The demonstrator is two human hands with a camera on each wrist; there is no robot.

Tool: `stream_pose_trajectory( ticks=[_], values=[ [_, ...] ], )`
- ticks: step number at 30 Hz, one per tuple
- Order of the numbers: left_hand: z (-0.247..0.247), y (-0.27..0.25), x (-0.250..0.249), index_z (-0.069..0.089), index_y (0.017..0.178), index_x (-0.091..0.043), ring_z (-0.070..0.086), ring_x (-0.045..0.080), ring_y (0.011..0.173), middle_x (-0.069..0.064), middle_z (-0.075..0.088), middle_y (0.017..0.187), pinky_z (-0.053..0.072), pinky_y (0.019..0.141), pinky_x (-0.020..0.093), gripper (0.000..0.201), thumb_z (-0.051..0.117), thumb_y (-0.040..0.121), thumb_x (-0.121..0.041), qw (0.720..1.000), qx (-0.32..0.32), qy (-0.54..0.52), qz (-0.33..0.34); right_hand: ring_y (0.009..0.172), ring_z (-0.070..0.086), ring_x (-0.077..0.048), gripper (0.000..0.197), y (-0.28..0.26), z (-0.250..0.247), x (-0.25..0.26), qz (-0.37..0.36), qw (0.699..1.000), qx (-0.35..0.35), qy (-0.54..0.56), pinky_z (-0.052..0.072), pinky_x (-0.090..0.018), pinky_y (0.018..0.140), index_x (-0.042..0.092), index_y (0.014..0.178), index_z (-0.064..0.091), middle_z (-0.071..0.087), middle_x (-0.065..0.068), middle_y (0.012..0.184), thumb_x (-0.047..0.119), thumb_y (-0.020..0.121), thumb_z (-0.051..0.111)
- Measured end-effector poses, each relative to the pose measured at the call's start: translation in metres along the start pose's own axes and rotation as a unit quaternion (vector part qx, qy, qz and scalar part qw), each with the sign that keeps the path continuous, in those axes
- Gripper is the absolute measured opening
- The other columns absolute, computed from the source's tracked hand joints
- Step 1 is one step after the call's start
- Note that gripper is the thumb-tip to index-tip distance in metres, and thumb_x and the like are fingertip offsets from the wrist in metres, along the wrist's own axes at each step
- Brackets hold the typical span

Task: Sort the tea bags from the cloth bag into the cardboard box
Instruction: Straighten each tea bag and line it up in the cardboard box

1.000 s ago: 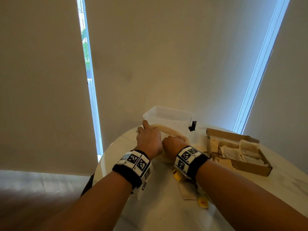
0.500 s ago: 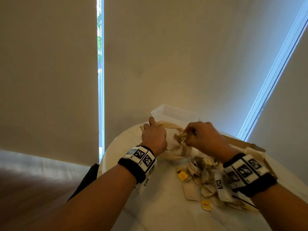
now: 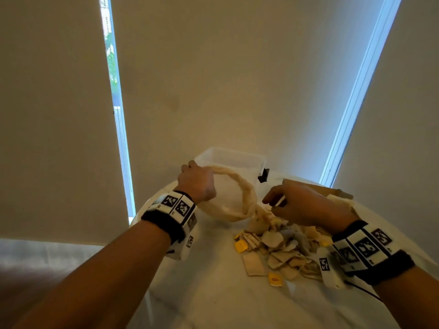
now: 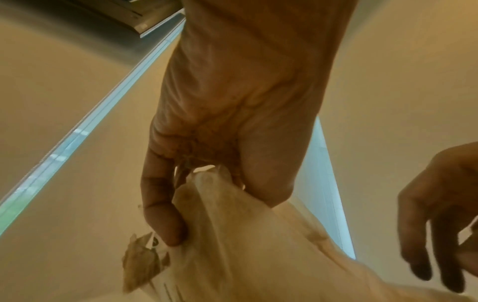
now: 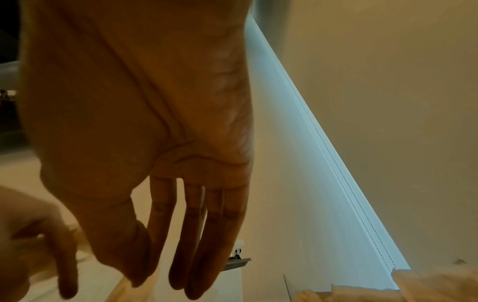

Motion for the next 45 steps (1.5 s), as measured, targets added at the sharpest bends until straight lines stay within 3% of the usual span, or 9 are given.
stream_pose_trajectory(
  ticks=[6,13,16,21,25,30,35,41,45],
  values=[
    [0.026,-0.004,0.022,0.072,0.13,-0.026,0.072,0.032,0.09,0.015,0.048,0.148,0.064,0.056,0.033,0.037,0.071,0.097,-0.044,0.975,0.118,-0.183,-0.039,0.088,0.064,0.001,0.018,-0.017,0.002,-0.016,0.016,1.0,0.022,-0.003,0.043,-0.011,0.07,0.034,0.112,0.077,0.068,0.017,0.098,0.028,0.095,0.077],
    [-0.005,-0.03,0.01,0.073,0.125,-0.042,0.062,0.03,0.111,0.006,0.061,0.138,0.057,0.092,0.046,0.048,0.057,0.093,-0.073,0.998,0.012,-0.048,0.045,0.09,0.064,0.0,0.018,-0.04,-0.003,-0.041,0.042,0.998,0.036,0.03,0.042,-0.014,0.068,0.033,0.111,0.079,0.071,0.016,0.104,0.035,0.093,0.08],
    [-0.02,-0.056,-0.025,0.076,0.103,-0.041,0.062,0.024,0.105,-0.002,0.062,0.116,0.052,0.082,0.038,0.031,0.063,0.092,-0.067,0.987,-0.081,-0.073,0.116,0.091,0.069,-0.004,0.013,-0.044,-0.015,-0.059,0.059,0.995,-0.007,0.083,0.054,-0.023,0.076,0.036,0.104,0.08,0.074,0.016,0.099,0.034,0.091,0.082],
    [0.024,-0.065,-0.082,0.078,0.09,-0.034,0.068,0.01,0.083,-0.012,0.074,0.091,0.057,0.076,0.034,0.055,0.063,0.078,-0.085,0.984,0.062,-0.024,0.164,0.084,0.073,-0.008,0.01,-0.053,-0.004,-0.089,0.088,0.99,-0.011,0.108,0.064,-0.037,0.083,0.035,0.101,0.08,0.076,0.013,0.096,0.038,0.092,0.081],
    [0.033,-0.063,-0.102,0.075,0.086,-0.032,0.068,0.008,0.08,-0.013,0.073,0.086,0.059,0.075,0.034,0.031,0.075,0.085,-0.063,0.977,0.037,-0.09,0.188,0.086,0.076,-0.011,0.014,-0.054,0.009,-0.089,0.054,0.98,-0.006,0.194,0.062,-0.027,0.077,0.025,0.107,0.078,0.078,0.007,0.099,0.033,0.096,0.077],
    [0.014,-0.052,-0.127,0.072,0.092,-0.038,0.061,0.0,0.087,-0.019,0.066,0.096,0.056,0.078,0.031,0.023,0.072,0.09,-0.061,0.943,0.004,-0.215,0.252,0.09,0.076,-0.006,0.024,-0.054,0.01,-0.083,0.027,0.932,-0.12,0.34,0.063,-0.026,0.075,0.032,0.116,0.075,0.077,0.013,0.106,0.04,0.093,0.078],
    [0.015,-0.036,-0.152,0.076,0.099,-0.022,0.071,0.015,0.094,-0.001,0.073,0.104,0.064,0.075,0.032,0.018,0.07,0.099,-0.038,0.895,0.134,-0.358,0.228,0.1,0.077,-0.016,0.034,-0.051,0.014,-0.076,0.022,0.897,-0.137,0.419,0.066,-0.039,0.085,0.03,0.13,0.07,0.075,0.009,0.119,0.037,0.097,0.075],
    [0.036,-0.038,-0.151,0.074,0.107,-0.001,0.073,0.031,0.097,0.026,0.071,0.112,0.061,0.093,0.05,0.026,0.068,0.098,-0.025,0.786,0.19,-0.574,0.128,0.097,0.079,-0.016,0.025,-0.055,0.031,-0.089,0.06,0.895,-0.093,0.431,0.066,-0.042,0.086,0.017,0.124,0.072,0.081,-0.001,0.106,0.025,0.1,0.073],
    [0.044,-0.042,-0.143,0.072,0.118,0.004,0.07,0.03,0.101,0.023,0.073,0.118,0.06,0.094,0.047,0.035,0.066,0.1,-0.025,0.739,0.208,-0.626,0.133,0.104,0.078,-0.018,0.037,-0.056,0.025,-0.085,0.066,0.839,-0.116,0.528,0.064,-0.04,0.089,0.021,0.132,0.066,0.08,-0.002,0.117,0.036,0.099,0.074]
  ],
)
Point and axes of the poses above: each hand's wrist, its own y-axis towards the middle knuckle, its own z-axis out of the palm, x = y × z, the point moved 5 cm from there along y, towards the middle knuckle
